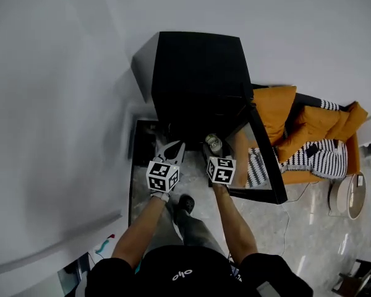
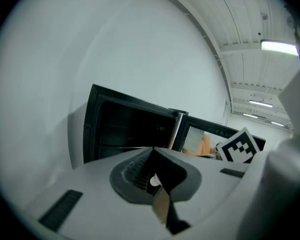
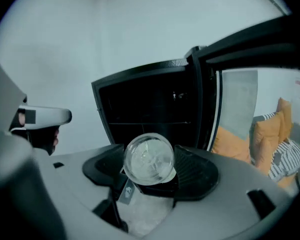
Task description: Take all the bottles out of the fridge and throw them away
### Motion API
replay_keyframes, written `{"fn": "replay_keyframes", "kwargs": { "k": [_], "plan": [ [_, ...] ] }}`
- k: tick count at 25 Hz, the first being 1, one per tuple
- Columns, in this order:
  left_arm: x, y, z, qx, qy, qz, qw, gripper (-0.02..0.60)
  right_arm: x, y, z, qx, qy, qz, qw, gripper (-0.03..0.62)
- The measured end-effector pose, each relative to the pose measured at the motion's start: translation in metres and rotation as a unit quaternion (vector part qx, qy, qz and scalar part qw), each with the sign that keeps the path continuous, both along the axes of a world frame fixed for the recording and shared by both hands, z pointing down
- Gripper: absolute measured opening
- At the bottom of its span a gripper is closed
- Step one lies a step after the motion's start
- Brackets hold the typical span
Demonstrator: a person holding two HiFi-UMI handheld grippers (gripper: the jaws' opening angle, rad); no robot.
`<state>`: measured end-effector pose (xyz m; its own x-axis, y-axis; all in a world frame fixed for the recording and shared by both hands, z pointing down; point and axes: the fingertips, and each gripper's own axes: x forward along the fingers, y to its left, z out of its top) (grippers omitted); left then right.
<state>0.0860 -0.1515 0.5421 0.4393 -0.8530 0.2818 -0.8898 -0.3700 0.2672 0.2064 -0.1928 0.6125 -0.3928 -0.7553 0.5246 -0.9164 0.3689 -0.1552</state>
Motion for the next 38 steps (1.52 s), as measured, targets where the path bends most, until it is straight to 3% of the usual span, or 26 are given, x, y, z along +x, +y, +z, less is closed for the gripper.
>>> {"fn": "replay_keyframes", "kwargs": {
  "k": [7, 15, 20, 27, 38],
  "plan": [
    [0.001, 0.012, -0.056, 0.021, -0.008, -0.009, 0.9997, 0.006, -0.002, 0.025, -0.07, 0.025, -0.022, -0.021, 0.999, 0.324],
    [-0.012, 0.028, -0.075, 0.028, -0.018, -0.025, 0.9991, 0.006, 0.007, 0.034, -0.11, 0.036, -0.035, -0.03, 0.998, 0.324],
    [-0.026, 0.037, -0.076, 0.03, -0.022, -0.041, 0.9985, 0.006, -0.009, 0.04, -0.117, 0.042, -0.039, -0.056, 0.997, 0.322],
    [-0.079, 0.059, -0.079, 0.031, -0.03, -0.088, 0.9952, 0.006, -0.081, 0.051, -0.123, 0.041, -0.05, -0.125, 0.99, 0.322],
    [-0.229, 0.11, -0.078, 0.02, -0.031, -0.174, 0.9841, 0.006, -0.244, 0.087, -0.127, 0.031, -0.06, -0.226, 0.972, 0.322]
  ]
}}
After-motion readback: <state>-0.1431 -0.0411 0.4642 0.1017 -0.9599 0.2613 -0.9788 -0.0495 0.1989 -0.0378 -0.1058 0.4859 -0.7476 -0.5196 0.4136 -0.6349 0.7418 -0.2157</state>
